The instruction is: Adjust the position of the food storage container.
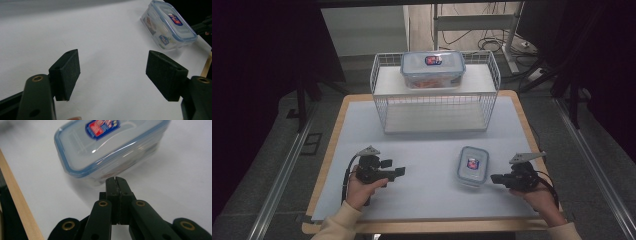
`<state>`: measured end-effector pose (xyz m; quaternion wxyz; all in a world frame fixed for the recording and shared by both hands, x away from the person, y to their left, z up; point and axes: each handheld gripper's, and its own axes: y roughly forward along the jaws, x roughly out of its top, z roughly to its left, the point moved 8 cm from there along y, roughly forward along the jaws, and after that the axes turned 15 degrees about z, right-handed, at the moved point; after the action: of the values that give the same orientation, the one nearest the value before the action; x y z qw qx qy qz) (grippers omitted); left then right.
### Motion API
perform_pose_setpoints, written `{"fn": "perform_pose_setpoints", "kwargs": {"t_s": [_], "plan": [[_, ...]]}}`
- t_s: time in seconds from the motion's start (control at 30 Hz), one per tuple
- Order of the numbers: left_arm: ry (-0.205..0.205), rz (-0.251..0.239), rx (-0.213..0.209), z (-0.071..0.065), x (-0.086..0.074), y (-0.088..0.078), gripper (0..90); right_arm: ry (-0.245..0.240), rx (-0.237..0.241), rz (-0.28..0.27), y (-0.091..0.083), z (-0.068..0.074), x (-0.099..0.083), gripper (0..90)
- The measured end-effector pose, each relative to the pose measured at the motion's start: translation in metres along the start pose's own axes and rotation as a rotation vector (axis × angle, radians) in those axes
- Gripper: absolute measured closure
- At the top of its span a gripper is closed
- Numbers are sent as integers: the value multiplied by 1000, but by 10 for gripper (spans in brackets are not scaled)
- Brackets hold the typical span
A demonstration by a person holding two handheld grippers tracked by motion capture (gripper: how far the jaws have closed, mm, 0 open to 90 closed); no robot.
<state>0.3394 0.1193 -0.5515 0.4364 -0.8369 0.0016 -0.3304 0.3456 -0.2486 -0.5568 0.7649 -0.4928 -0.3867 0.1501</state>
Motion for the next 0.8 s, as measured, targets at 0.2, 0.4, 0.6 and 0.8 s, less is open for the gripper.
{"fn": "perform_pose_setpoints", "kwargs": {"t_s": [0.2, 0.4, 0.6, 0.8], "plan": [[-10, -1, -12, 1, 0, 0, 270, -26, 14, 32, 12, 9, 2, 892], [-14, 1, -23, 1, -1, 1, 276, -51, 15, 46, 17, 17, 7, 892], [-15, 6, -23, 1, -1, 2, 275, -67, 18, 44, 24, 28, 13, 892], [-9, 16, -35, -1, -2, 4, 274, -58, 22, 43, 35, 40, 22, 892]]}}
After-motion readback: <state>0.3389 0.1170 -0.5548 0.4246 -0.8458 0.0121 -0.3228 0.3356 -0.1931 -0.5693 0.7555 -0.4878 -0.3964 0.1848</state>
